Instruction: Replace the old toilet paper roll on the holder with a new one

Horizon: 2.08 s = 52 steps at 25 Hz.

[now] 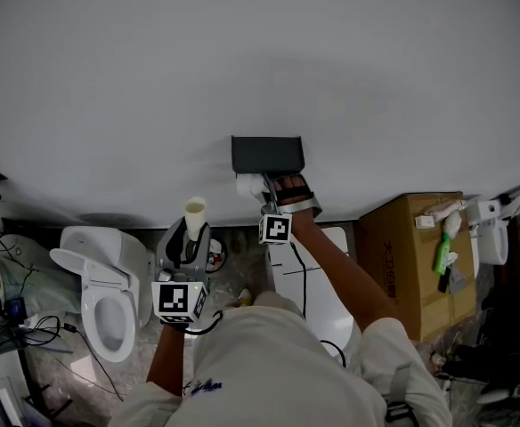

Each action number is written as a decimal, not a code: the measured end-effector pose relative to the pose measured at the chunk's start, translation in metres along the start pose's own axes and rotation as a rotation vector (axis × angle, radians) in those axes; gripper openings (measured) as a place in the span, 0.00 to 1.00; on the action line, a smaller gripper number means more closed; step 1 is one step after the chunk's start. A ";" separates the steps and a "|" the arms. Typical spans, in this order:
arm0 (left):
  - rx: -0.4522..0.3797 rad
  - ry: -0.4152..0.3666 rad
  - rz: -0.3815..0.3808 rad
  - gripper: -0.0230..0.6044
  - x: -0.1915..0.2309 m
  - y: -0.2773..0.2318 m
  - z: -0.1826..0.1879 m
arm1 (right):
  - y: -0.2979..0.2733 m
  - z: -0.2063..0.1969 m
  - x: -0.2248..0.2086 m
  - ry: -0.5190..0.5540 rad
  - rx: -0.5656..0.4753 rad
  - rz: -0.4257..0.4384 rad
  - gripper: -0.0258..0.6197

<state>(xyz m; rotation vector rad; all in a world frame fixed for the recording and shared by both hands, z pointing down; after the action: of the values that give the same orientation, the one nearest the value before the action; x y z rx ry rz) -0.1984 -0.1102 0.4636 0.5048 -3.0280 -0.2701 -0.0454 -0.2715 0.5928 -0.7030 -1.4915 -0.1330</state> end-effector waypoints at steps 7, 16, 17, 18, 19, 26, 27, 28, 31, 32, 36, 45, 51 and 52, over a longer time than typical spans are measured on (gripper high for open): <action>0.010 0.002 0.001 0.31 0.000 0.001 -0.002 | -0.008 0.016 -0.005 -0.020 -0.030 -0.003 0.50; 0.010 -0.022 -0.013 0.31 -0.009 0.012 0.010 | -0.008 0.023 -0.005 -0.077 -0.029 -0.031 0.63; 0.010 -0.026 -0.014 0.31 -0.010 0.013 0.011 | -0.007 0.021 -0.004 -0.081 -0.018 -0.039 0.66; 0.010 -0.029 -0.013 0.31 -0.010 0.015 0.012 | -0.004 0.021 -0.003 -0.081 -0.010 -0.047 0.66; 0.009 -0.032 -0.012 0.31 -0.009 0.016 0.012 | 0.000 0.022 -0.004 -0.080 -0.009 -0.054 0.67; 0.008 -0.038 -0.004 0.31 -0.008 0.019 0.014 | 0.052 0.030 -0.012 -0.168 -0.039 -0.106 0.68; 0.009 -0.036 -0.003 0.31 -0.007 0.017 0.014 | 0.063 0.032 -0.013 -0.206 -0.052 -0.117 0.67; 0.006 -0.034 -0.005 0.31 -0.006 0.013 0.014 | 0.073 0.033 -0.016 -0.258 -0.064 -0.135 0.66; -0.015 -0.022 -0.025 0.31 -0.006 -0.003 0.017 | 0.106 0.027 -0.036 -0.500 -0.091 -0.213 0.63; -0.023 -0.019 -0.036 0.31 -0.006 -0.008 0.018 | 0.117 0.025 -0.044 -0.579 -0.097 -0.243 0.61; -0.048 -0.018 -0.070 0.31 -0.009 -0.019 0.025 | 0.158 0.025 -0.072 -0.814 -0.141 -0.361 0.50; -0.092 -0.023 -0.166 0.31 -0.041 -0.042 0.046 | 0.231 0.002 -0.109 -1.125 -0.237 -0.556 0.05; -0.115 -0.032 -0.158 0.31 -0.037 -0.038 0.058 | 0.258 -0.005 -0.122 -1.327 -0.341 -0.656 0.04; -0.118 -0.032 -0.154 0.31 -0.035 -0.037 0.058 | 0.259 -0.008 -0.123 -1.348 -0.349 -0.659 0.04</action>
<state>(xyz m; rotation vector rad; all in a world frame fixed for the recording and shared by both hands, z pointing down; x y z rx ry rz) -0.1585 -0.1239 0.3984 0.7305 -2.9846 -0.4660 0.0758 -0.1100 0.3890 -0.5290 -3.0269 -0.4930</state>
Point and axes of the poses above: the fingertips, and each gripper's own axes: y backward along the fingers, x to its left, z out of its top, the point moved 3 cm from there along y, backward along the fingers, and after that the axes turned 14 degrees about -x, right-handed, at the moved point
